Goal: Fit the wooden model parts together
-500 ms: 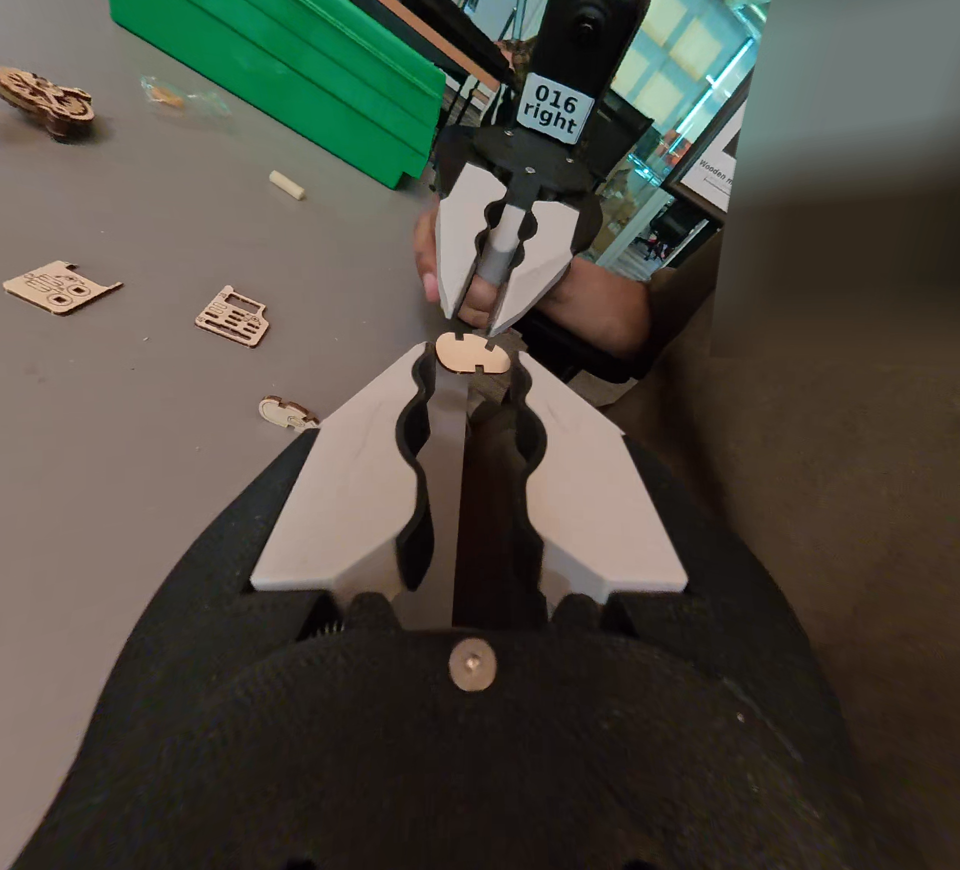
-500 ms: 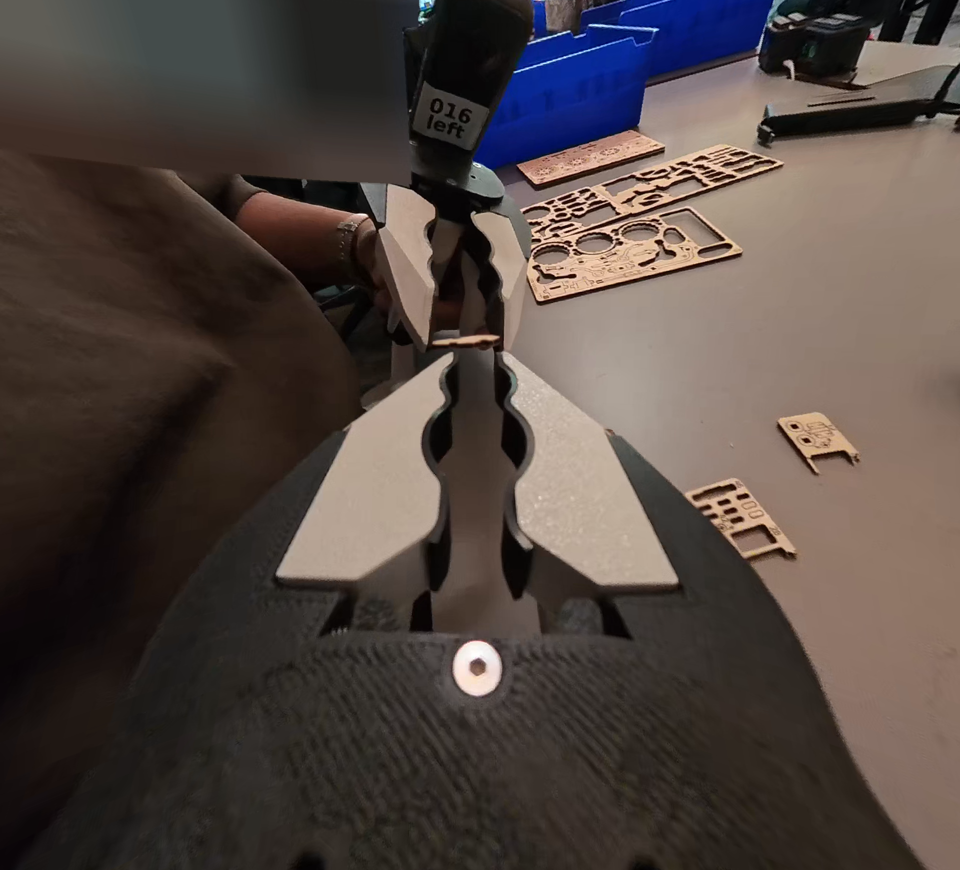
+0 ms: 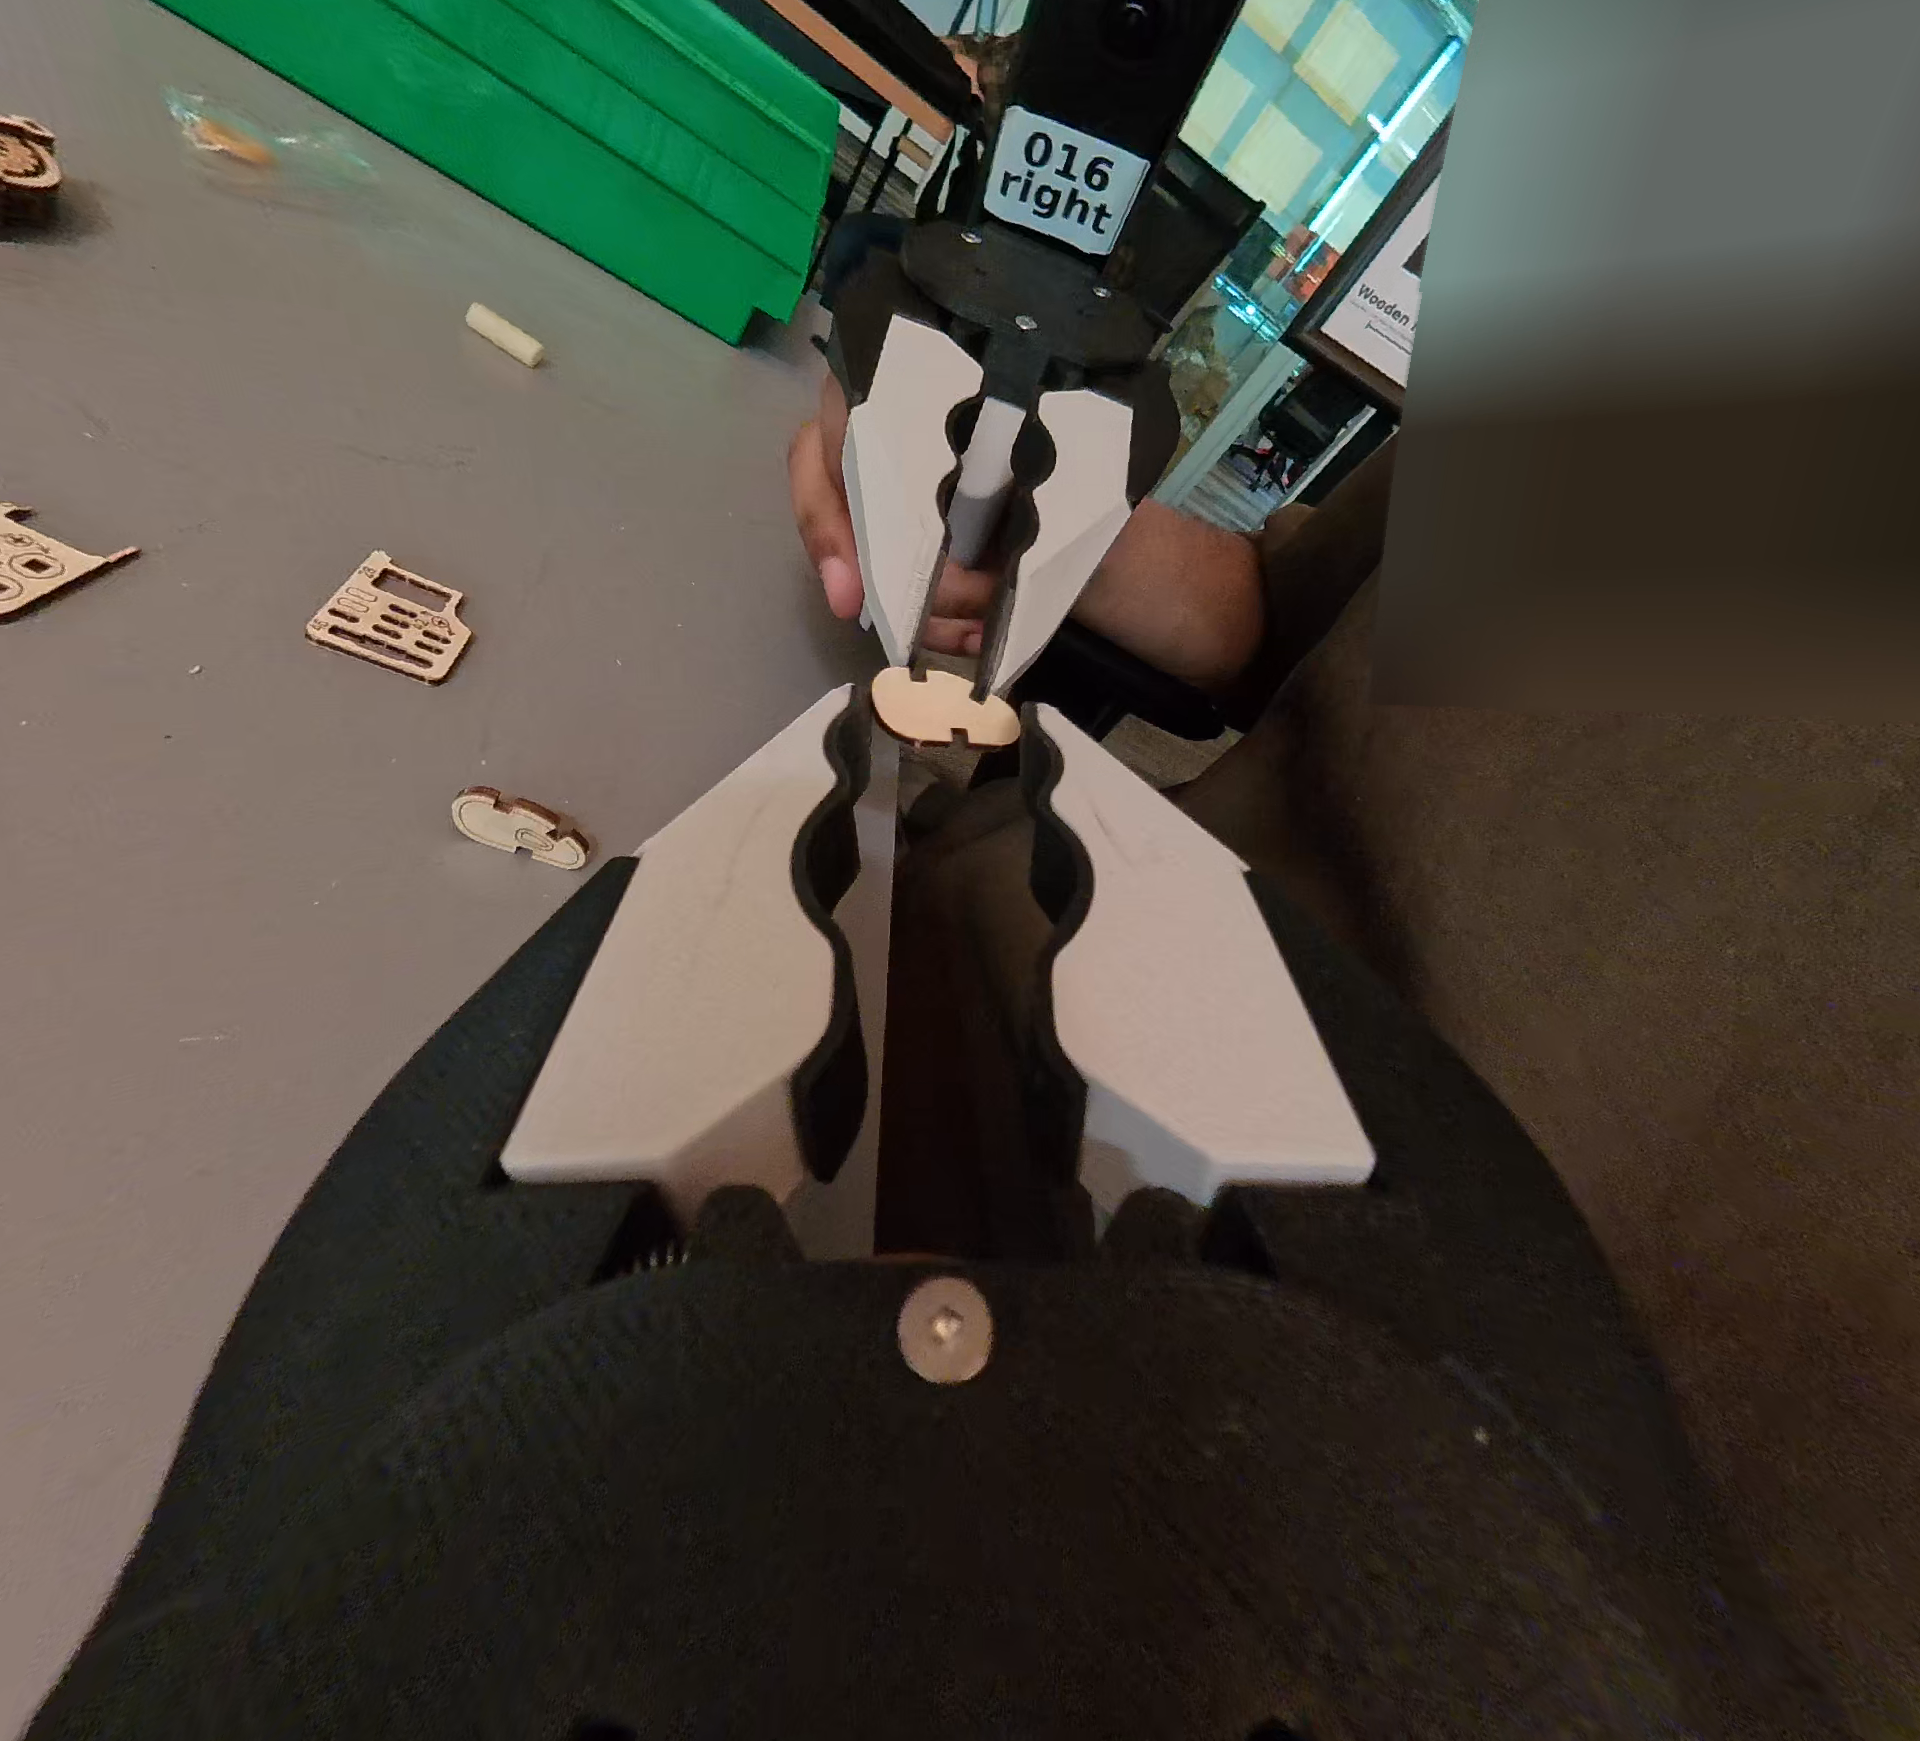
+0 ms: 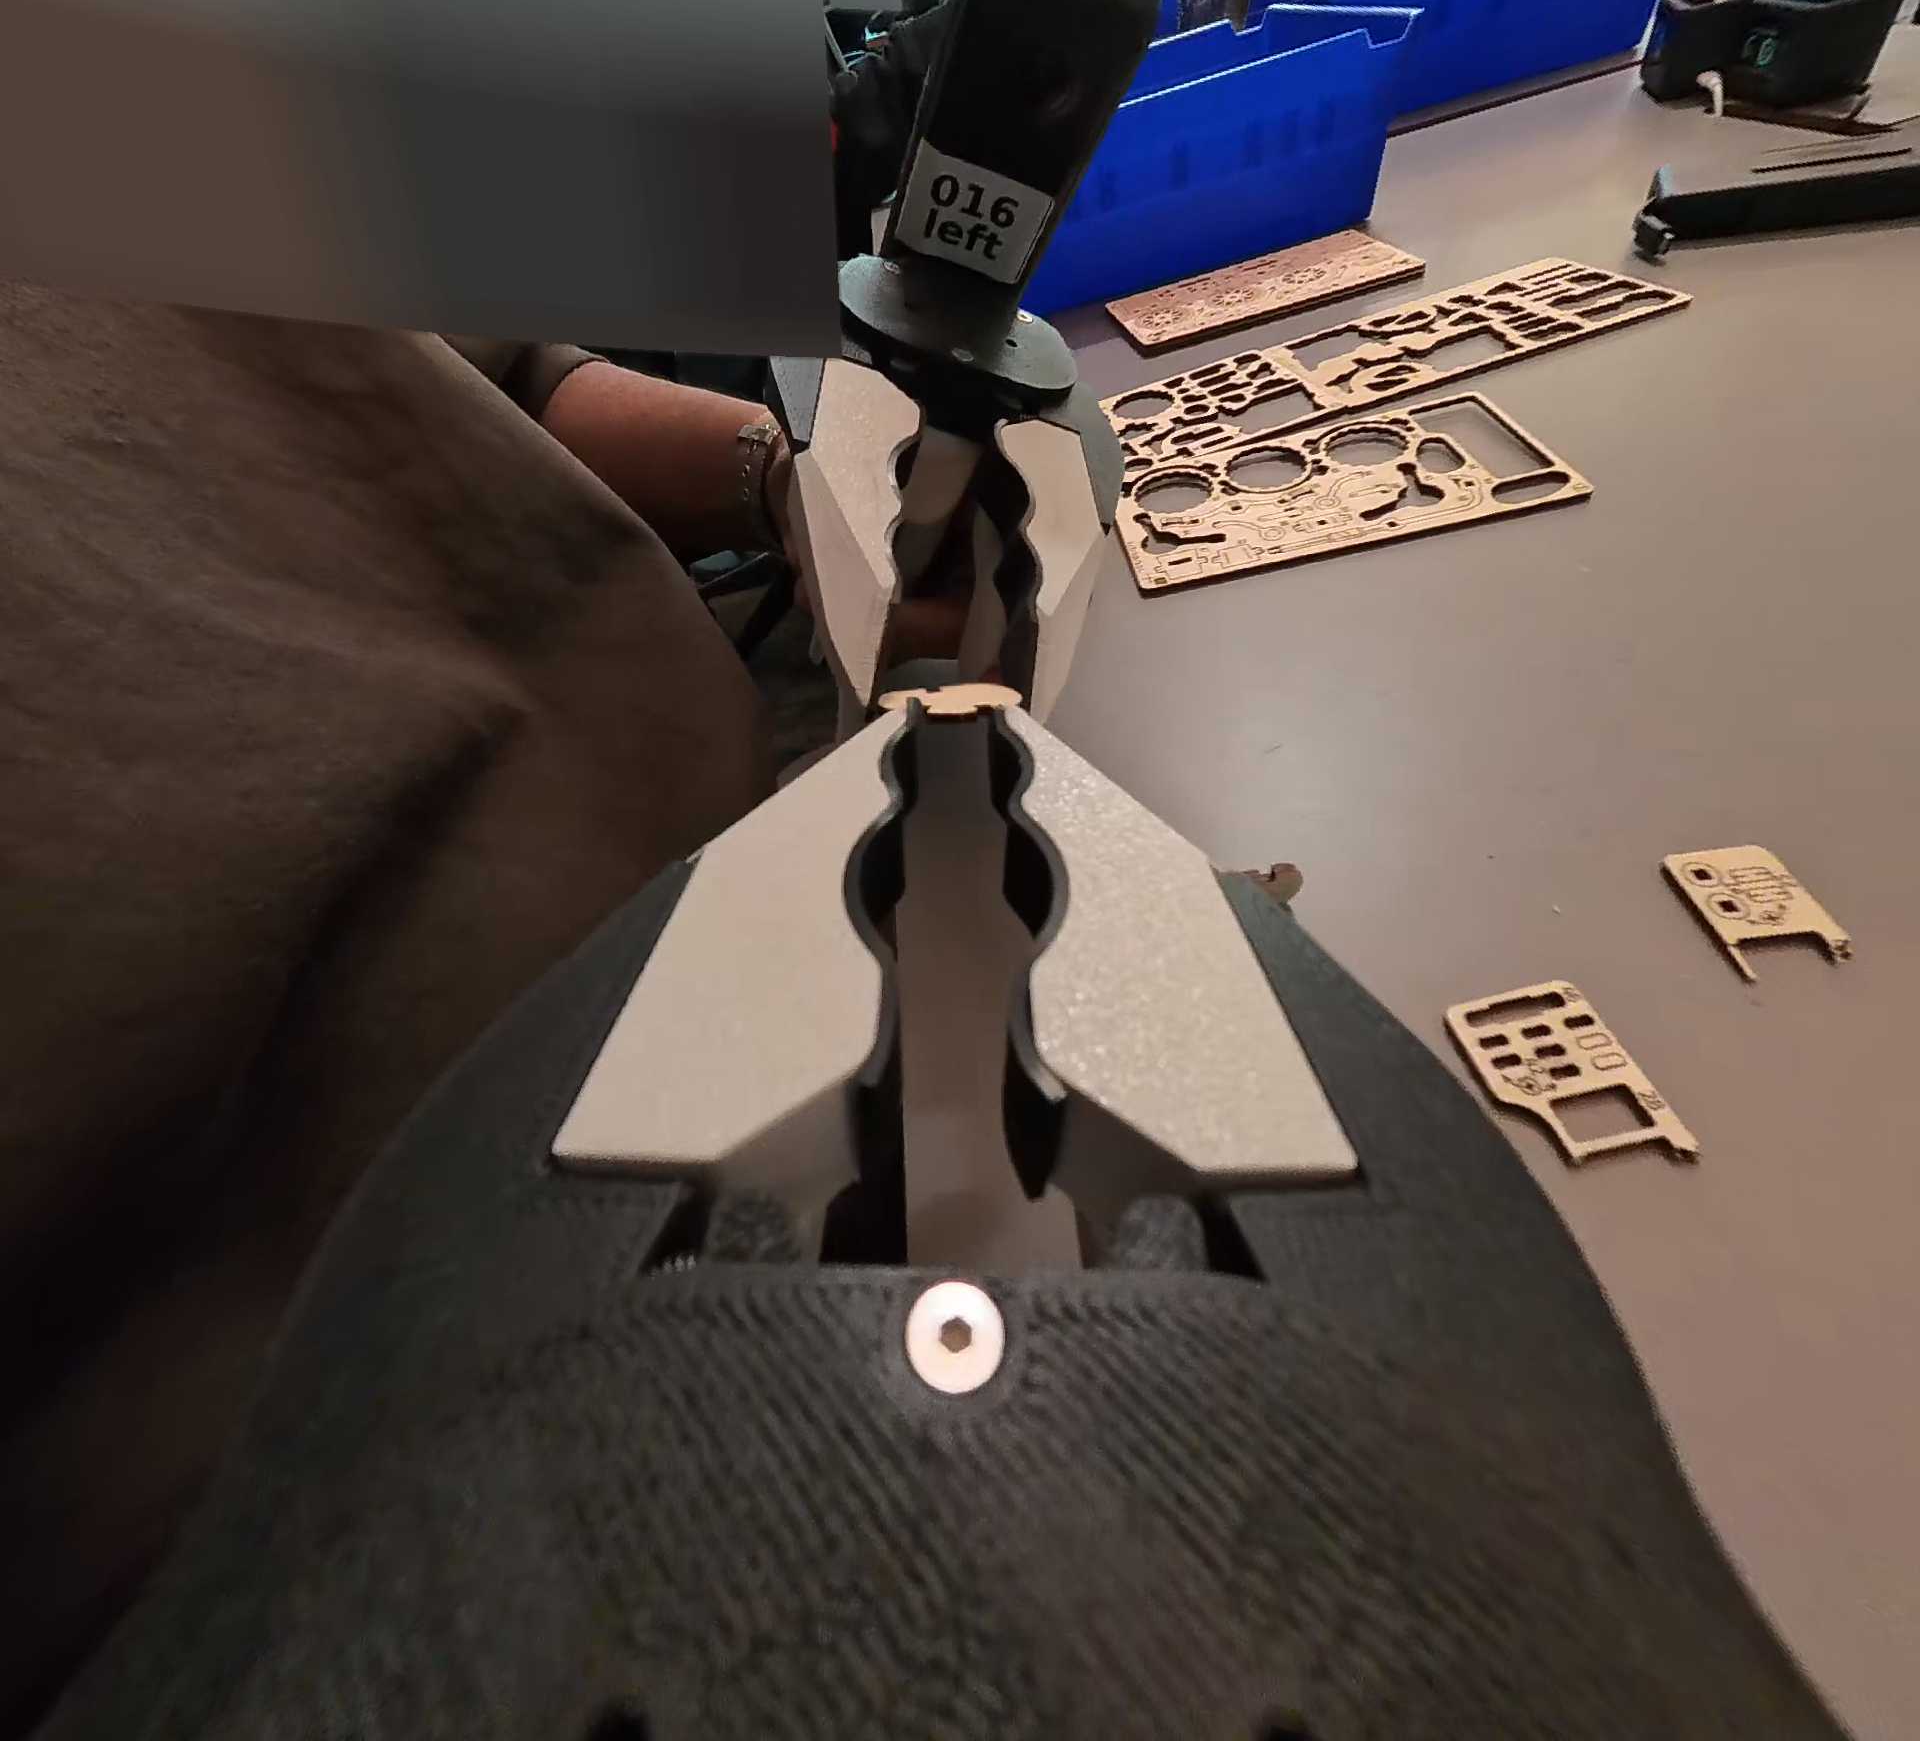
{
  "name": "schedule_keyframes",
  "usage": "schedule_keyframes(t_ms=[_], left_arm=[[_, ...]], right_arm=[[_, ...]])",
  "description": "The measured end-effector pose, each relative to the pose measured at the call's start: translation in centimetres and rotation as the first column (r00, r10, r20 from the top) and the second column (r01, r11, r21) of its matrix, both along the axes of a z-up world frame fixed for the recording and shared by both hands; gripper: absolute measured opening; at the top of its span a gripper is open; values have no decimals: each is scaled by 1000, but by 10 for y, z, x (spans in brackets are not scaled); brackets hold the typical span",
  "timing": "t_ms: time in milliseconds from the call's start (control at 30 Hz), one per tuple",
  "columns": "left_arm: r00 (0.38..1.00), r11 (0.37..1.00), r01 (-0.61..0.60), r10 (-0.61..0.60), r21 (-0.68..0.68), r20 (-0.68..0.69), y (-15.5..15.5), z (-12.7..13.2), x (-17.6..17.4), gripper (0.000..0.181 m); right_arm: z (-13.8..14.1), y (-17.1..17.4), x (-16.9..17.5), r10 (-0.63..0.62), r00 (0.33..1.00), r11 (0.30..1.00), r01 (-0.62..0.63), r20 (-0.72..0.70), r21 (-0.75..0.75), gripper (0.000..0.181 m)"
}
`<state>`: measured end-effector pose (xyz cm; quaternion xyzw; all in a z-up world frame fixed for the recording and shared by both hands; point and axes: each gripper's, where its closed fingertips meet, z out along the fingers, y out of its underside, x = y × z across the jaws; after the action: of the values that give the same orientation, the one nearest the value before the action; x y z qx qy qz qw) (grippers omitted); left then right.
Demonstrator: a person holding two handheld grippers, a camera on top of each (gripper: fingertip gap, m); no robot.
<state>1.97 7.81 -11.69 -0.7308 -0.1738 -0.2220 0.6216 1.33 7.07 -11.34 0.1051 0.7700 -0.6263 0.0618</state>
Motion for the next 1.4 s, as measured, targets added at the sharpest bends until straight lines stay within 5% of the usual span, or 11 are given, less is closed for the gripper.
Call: schedule_keyframes(t_ms=[1000, 1100, 1400], left_arm=[[1000, 1000, 13, -13, 8, -2, -1, 1, 2, 27], [1000, 1000, 9, -9, 19, 4, -1, 3, 1, 27], [999, 1000, -11, 12, 14, -53, -1, 3, 0, 26]], right_arm=[[2, 0, 2, 8, 1000, 1000, -8, -17, -8, 10], [4, 1, 0, -2, 1000, 1000, 1, -8, -24, 23], [3, -2, 4, 36, 995, 999, -32, 90, -42, 17]])
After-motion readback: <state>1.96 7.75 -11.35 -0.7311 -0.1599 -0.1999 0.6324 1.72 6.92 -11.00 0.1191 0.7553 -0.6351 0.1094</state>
